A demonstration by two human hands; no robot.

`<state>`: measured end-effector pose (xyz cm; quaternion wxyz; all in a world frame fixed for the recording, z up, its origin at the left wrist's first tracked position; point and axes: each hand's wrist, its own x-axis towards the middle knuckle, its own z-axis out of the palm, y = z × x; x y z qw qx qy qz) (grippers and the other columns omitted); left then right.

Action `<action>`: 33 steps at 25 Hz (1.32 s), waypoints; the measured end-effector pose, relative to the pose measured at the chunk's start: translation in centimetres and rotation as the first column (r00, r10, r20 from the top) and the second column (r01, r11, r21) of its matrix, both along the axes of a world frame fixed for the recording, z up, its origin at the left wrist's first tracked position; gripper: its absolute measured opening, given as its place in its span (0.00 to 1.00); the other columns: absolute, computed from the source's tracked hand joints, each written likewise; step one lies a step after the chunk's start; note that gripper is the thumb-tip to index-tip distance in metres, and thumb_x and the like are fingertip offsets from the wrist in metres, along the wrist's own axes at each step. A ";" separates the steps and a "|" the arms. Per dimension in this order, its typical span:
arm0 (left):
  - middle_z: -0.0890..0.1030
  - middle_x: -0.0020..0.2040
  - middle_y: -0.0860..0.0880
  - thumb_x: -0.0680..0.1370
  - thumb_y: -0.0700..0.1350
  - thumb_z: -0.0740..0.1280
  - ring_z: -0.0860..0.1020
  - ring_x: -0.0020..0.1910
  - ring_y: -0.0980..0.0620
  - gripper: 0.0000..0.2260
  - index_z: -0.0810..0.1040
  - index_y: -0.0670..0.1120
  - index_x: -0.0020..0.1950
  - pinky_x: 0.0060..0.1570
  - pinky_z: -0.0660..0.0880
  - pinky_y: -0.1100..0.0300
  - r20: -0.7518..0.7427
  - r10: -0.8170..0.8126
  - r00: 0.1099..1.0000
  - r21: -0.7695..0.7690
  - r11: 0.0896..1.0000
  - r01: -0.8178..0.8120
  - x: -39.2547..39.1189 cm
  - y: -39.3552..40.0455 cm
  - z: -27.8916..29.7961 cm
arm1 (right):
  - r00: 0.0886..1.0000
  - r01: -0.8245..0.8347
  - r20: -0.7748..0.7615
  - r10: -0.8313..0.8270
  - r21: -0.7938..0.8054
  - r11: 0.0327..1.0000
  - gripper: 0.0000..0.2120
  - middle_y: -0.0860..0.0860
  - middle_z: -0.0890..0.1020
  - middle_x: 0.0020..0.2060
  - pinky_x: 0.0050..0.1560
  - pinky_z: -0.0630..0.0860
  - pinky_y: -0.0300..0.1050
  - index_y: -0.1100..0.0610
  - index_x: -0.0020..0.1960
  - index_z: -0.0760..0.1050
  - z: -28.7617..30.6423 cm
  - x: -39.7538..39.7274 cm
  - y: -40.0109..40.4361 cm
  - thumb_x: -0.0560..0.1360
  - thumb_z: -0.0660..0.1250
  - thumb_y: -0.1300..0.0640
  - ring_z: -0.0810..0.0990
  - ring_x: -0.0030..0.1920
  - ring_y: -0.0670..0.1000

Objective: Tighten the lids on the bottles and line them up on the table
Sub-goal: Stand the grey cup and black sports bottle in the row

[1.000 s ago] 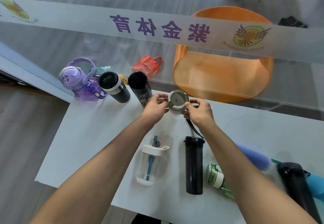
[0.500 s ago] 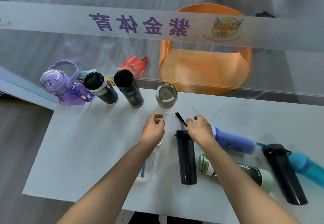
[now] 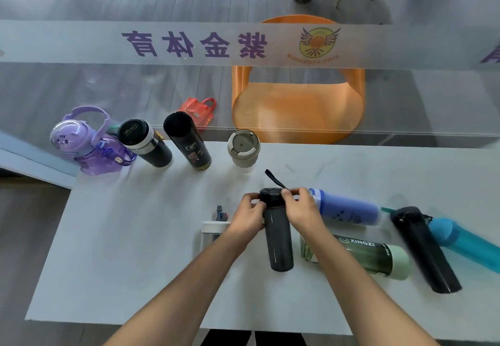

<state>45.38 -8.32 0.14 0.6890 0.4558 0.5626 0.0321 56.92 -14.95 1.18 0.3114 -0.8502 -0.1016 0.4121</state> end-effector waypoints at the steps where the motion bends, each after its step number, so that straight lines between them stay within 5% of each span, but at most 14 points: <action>1: 0.81 0.56 0.45 0.80 0.42 0.59 0.82 0.54 0.49 0.12 0.71 0.49 0.63 0.48 0.82 0.54 0.034 -0.003 0.999 0.047 0.999 0.001 -0.3 -0.1 1.0 | 0.999 0.039 0.023 -0.041 0.066 0.997 0.15 0.56 0.79 0.53 0.52 0.74 0.49 0.57 0.59 0.73 0.8 -0.1 -0.5 0.81 0.60 0.46 0.78 0.52 0.57; 3: 0.83 0.55 0.46 0.81 0.43 0.61 0.82 0.54 0.50 0.09 0.73 0.49 0.61 0.50 0.83 0.51 0.094 -0.042 0.995 0.145 0.989 0.028 -1.0 -0.6 2.7 | 0.995 0.082 0.050 -0.092 0.162 0.983 0.12 0.56 0.82 0.50 0.48 0.74 0.48 0.56 0.54 0.73 2.3 -0.4 -1.7 0.79 0.64 0.48 0.80 0.49 0.58; 6: 0.85 0.52 0.48 0.79 0.46 0.66 0.84 0.51 0.51 0.05 0.74 0.50 0.54 0.53 0.82 0.47 0.097 -0.126 0.987 0.284 0.954 0.094 -1.9 -1.7 4.0 | 0.990 0.094 0.085 -0.111 0.184 0.978 0.09 0.52 0.83 0.48 0.54 0.77 0.51 0.54 0.52 0.73 3.8 -1.0 -3.8 0.76 0.68 0.51 0.82 0.50 0.56; 10: 0.84 0.52 0.50 0.71 0.49 0.73 0.85 0.48 0.51 0.14 0.75 0.51 0.55 0.53 0.82 0.47 0.080 -0.136 0.987 0.326 0.940 0.103 -3.4 -4.6 4.5 | 0.984 0.117 0.113 -0.137 0.165 0.979 0.07 0.50 0.84 0.45 0.53 0.77 0.50 0.53 0.50 0.75 3.8 -2.9 -7.4 0.75 0.69 0.51 0.83 0.50 0.55; 14: 0.81 0.52 0.57 0.72 0.44 0.73 0.83 0.44 0.59 0.17 0.77 0.51 0.60 0.46 0.80 0.62 0.039 -0.201 0.979 0.315 0.932 0.178 -4.3 -6.7 4.9 | 0.989 0.148 -0.028 -0.146 0.211 0.966 0.05 0.54 0.85 0.44 0.51 0.83 0.59 0.51 0.46 0.77 3.3 -4.3 -9.2 0.77 0.66 0.50 0.85 0.45 0.59; 16: 0.82 0.52 0.56 0.71 0.44 0.73 0.83 0.43 0.59 0.16 0.77 0.52 0.58 0.45 0.79 0.63 0.028 -0.176 0.984 0.322 0.933 0.158 -4.1 -6.5 5.0 | 0.991 0.136 -0.014 -0.137 0.233 0.963 0.05 0.52 0.86 0.44 0.53 0.82 0.61 0.49 0.46 0.78 3.0 -3.7 -8.8 0.75 0.69 0.48 0.86 0.47 0.57; 20: 0.83 0.52 0.51 0.74 0.47 0.71 0.84 0.48 0.52 0.11 0.77 0.50 0.55 0.53 0.82 0.49 0.025 -0.035 0.999 0.306 0.952 0.026 -1.5 -4.9 4.7 | 0.989 0.146 -0.052 -0.137 0.266 0.953 0.06 0.51 0.86 0.45 0.58 0.81 0.61 0.49 0.44 0.75 2.7 -0.7 -6.2 0.75 0.71 0.50 0.85 0.50 0.53; 24: 0.83 0.52 0.44 0.78 0.46 0.68 0.84 0.51 0.48 0.13 0.76 0.48 0.62 0.53 0.83 0.49 0.083 0.058 0.995 0.279 0.957 -0.079 2.6 -2.6 4.9 | 0.994 0.075 -0.096 -0.048 0.304 0.950 0.02 0.52 0.86 0.47 0.60 0.80 0.61 0.49 0.45 0.78 2.7 4.4 -2.9 0.74 0.71 0.53 0.85 0.52 0.55; 29: 0.85 0.51 0.39 0.77 0.47 0.68 0.85 0.52 0.43 0.17 0.76 0.46 0.66 0.56 0.81 0.43 0.075 0.080 0.994 0.288 0.952 -0.098 8.8 -0.1 4.5 | 0.997 0.020 -0.079 0.009 0.360 0.933 0.15 0.52 0.87 0.52 0.62 0.79 0.58 0.52 0.59 0.83 2.5 11.0 0.4 0.74 0.68 0.50 0.84 0.55 0.54; 33: 0.84 0.50 0.38 0.80 0.43 0.66 0.84 0.52 0.42 0.14 0.77 0.44 0.65 0.55 0.81 0.47 0.107 0.138 0.985 0.273 0.948 -0.163 11.3 1.3 4.3 | 0.997 -0.003 -0.070 0.032 0.384 0.923 0.08 0.51 0.86 0.50 0.60 0.81 0.59 0.49 0.50 0.83 2.1 14.2 2.2 0.74 0.68 0.48 0.84 0.54 0.54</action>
